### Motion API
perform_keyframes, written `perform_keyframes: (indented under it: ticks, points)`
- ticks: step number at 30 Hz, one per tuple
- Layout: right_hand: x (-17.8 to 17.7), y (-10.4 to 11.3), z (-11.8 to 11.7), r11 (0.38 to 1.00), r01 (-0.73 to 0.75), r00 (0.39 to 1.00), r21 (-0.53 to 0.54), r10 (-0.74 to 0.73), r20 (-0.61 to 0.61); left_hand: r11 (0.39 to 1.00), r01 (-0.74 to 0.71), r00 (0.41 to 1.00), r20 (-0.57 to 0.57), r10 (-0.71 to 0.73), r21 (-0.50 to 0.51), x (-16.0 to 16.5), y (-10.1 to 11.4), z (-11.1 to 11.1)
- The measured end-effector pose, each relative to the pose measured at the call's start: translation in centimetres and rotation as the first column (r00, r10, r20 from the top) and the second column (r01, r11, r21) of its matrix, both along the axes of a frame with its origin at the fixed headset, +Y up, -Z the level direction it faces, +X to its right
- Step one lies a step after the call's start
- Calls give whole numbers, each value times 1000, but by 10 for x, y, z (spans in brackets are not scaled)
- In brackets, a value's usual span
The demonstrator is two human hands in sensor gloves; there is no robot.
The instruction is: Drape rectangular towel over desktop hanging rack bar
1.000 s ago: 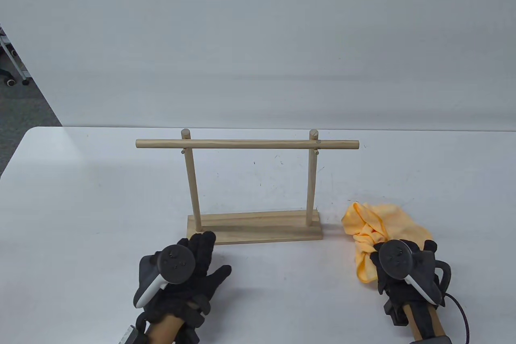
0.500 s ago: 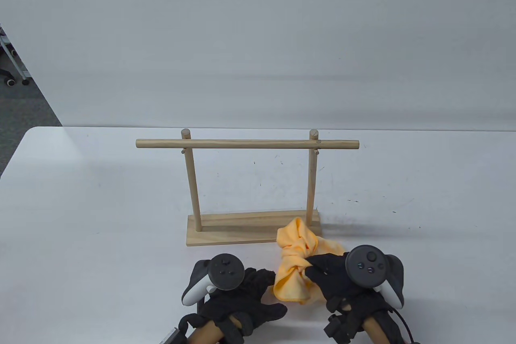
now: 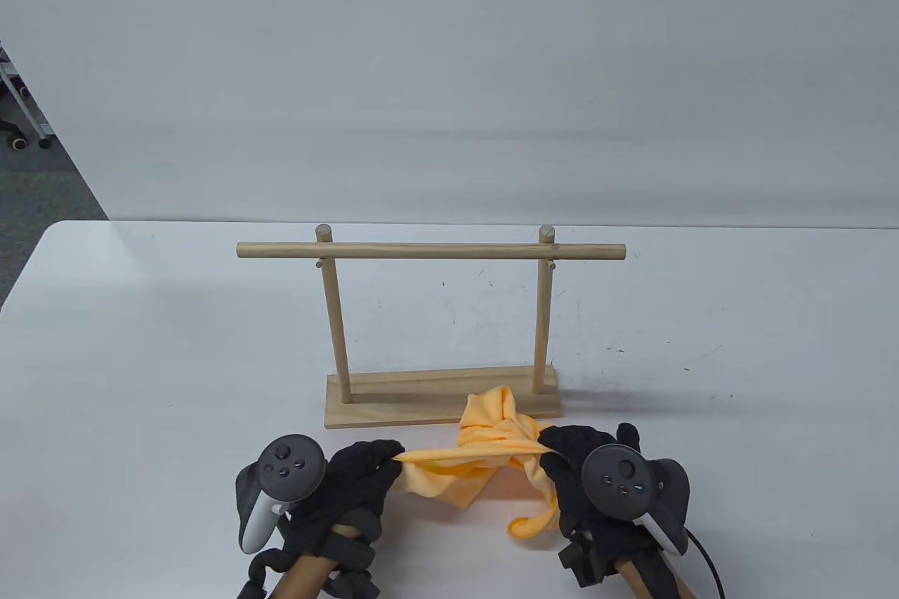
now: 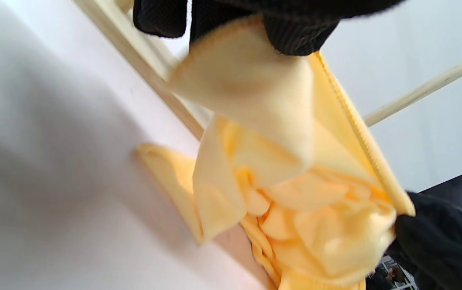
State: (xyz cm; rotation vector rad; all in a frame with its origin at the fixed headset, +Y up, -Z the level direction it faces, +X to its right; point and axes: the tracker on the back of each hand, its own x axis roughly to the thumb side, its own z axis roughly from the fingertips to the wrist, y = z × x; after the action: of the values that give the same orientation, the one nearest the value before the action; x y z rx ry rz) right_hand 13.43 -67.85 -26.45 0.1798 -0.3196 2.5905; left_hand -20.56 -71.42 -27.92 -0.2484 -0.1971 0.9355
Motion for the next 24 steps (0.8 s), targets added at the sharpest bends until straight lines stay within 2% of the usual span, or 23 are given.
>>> perform_keyframes:
  ticks: [3,5,7,11,13,15,19,24]
  points:
    - [-6,1,1,994,-108,993,-4,108,50,993,3,1000,19,-5,122,4,15,5]
    - [-10,-1,0,970,-238,967,-39,241,83,990,-15,999,52,7,143,8,18,7]
    - [-14,-2,3,956,-287,955,-57,290,57,986,-37,997,76,24,165,11,19,7]
    - [-38,6,15,990,-138,956,16,138,-259,980,-75,988,150,48,183,17,21,8]
    - [-56,14,18,994,-94,941,49,105,-322,978,-101,976,209,61,184,22,21,8]
    - [-77,19,15,991,-119,917,68,136,-375,974,-157,956,274,109,160,26,21,9]
    - [-108,18,2,993,-114,901,30,116,-417,959,-241,933,306,188,146,24,21,11]
    - [-98,29,-9,991,82,934,108,-39,-354,929,-365,908,241,341,63,4,7,9]
